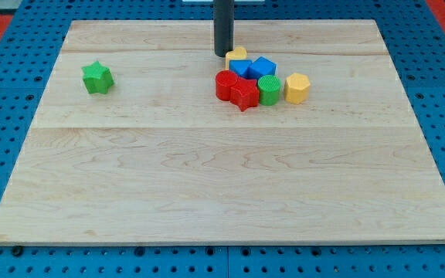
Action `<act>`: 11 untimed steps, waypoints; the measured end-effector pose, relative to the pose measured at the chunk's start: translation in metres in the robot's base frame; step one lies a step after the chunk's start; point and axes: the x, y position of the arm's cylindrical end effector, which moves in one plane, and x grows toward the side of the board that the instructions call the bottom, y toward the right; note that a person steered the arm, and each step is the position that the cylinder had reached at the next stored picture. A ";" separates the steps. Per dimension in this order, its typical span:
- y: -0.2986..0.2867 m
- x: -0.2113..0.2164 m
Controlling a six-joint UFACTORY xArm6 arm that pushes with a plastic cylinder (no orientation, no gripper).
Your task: Nudge yellow heart along with blue triangle down a bit
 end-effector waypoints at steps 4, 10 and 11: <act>-0.031 -0.008; -0.013 -0.022; -0.041 -0.017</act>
